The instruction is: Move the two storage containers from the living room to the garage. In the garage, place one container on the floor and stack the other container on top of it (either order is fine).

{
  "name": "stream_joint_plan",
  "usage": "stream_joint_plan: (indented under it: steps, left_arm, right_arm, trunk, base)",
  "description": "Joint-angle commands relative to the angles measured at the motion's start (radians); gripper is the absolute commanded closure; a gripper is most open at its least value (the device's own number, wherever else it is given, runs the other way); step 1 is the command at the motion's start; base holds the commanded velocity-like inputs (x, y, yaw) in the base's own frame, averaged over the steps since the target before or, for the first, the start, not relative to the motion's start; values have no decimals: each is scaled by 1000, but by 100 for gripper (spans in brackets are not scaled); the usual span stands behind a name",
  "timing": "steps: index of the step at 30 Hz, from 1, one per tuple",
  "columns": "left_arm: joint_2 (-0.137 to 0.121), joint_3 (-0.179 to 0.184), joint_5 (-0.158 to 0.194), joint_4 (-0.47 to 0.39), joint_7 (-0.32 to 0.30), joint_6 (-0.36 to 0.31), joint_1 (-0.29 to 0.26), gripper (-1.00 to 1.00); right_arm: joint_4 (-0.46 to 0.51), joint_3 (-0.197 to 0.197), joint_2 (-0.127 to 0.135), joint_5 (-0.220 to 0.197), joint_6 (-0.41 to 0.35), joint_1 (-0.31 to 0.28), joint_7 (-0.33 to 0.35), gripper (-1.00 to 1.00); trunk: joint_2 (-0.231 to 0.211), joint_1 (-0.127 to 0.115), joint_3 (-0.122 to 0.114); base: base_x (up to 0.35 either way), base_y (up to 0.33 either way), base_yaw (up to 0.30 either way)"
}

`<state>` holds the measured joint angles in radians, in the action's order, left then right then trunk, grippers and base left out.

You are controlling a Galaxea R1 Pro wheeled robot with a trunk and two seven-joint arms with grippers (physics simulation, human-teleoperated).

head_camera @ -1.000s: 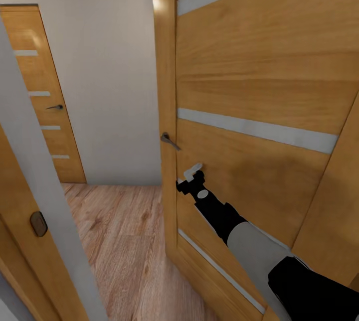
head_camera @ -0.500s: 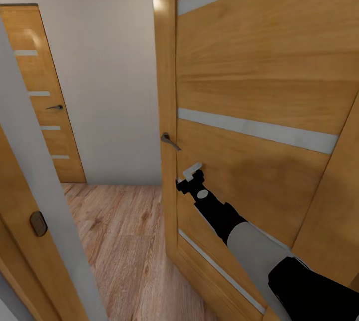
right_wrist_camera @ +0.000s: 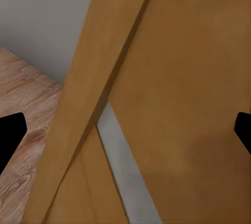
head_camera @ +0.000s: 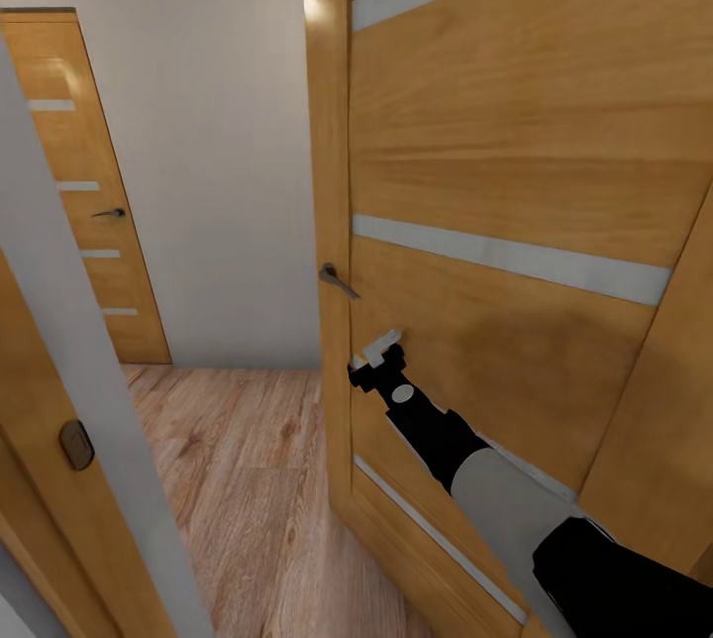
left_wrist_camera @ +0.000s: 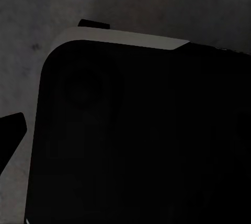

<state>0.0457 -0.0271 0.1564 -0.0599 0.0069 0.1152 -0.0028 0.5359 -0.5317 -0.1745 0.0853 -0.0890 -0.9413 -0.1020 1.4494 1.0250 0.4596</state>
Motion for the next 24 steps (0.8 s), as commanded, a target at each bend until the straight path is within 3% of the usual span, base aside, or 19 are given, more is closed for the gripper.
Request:
stream_joint_plan:
  steps: [1, 15, 24]
  left_arm:
    - [0, -2, 5, 0, 1, 2, 0, -100]
    - [-1, -2, 5, 0, 1, 1, 0, -100]
    - [0, -2, 6, 0, 1, 2, 0, -100]
  right_arm:
    - [2, -3, 0, 9, -7, -1, -7, -100]
    - [5, 7, 0, 9, -6, -1, -48, -100]
    - [2, 5, 0, 11, -13, -1, -80, -100]
  trunk:
    - [1, 0, 1]
    - [1, 0, 1]
    - [1, 0, 1]
  base:
    - [24, -9, 0]
    - [201, -137, 0]
    - [114, -33, 0]
